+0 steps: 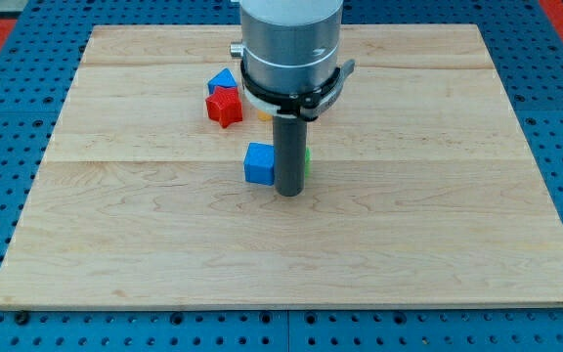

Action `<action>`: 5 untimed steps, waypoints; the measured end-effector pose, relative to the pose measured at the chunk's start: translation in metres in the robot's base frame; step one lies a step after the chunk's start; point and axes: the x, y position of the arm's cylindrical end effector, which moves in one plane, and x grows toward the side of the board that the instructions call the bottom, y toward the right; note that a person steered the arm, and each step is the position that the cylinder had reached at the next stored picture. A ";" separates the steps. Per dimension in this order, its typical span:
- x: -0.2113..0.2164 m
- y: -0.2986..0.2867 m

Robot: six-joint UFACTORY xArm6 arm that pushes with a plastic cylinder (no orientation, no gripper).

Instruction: Push the green circle to center

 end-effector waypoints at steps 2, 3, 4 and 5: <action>-0.002 0.027; -0.009 0.020; -0.010 0.003; -0.011 -0.004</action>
